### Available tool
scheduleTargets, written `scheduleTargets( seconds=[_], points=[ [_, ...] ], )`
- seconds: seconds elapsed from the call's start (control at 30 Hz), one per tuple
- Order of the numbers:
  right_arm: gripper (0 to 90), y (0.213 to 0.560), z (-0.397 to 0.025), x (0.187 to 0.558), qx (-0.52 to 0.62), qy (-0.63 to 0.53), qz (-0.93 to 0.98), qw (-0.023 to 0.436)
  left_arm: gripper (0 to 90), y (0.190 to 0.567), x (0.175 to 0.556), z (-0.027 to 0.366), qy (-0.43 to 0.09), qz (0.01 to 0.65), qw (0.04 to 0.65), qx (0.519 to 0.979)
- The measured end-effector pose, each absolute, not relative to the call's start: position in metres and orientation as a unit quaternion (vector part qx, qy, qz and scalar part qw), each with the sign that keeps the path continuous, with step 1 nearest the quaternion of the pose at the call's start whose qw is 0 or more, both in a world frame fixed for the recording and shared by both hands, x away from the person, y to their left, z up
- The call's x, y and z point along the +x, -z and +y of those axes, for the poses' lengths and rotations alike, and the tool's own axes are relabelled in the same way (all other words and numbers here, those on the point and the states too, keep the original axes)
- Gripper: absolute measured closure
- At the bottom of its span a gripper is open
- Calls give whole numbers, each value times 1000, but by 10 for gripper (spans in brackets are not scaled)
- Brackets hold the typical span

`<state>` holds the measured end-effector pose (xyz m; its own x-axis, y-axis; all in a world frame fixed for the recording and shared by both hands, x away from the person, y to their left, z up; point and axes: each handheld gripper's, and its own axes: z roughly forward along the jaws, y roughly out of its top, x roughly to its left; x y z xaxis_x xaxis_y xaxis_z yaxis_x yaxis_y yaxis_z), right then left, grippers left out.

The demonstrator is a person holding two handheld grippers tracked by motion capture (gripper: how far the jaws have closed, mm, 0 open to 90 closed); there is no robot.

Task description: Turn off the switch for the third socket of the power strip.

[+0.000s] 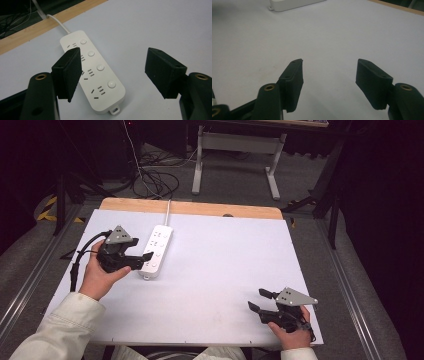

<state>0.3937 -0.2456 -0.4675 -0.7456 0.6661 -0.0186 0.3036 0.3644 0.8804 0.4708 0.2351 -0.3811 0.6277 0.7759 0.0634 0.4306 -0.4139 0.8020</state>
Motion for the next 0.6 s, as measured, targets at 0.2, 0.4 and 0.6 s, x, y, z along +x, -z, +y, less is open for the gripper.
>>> scheduleTargets(
  seconds=[0.2,0.4,0.6],
  points=[
    [394,468,-245,394,301,-476,804,189,385,388,480,231,-235,373,382,812],
    [392,468,-245,394,299,-477,804,189,508,394,486,228,-240,378,380,809],
    [389,467,-245,394,299,-478,804,189,723,400,495,227,-233,385,397,800]
  ],
)
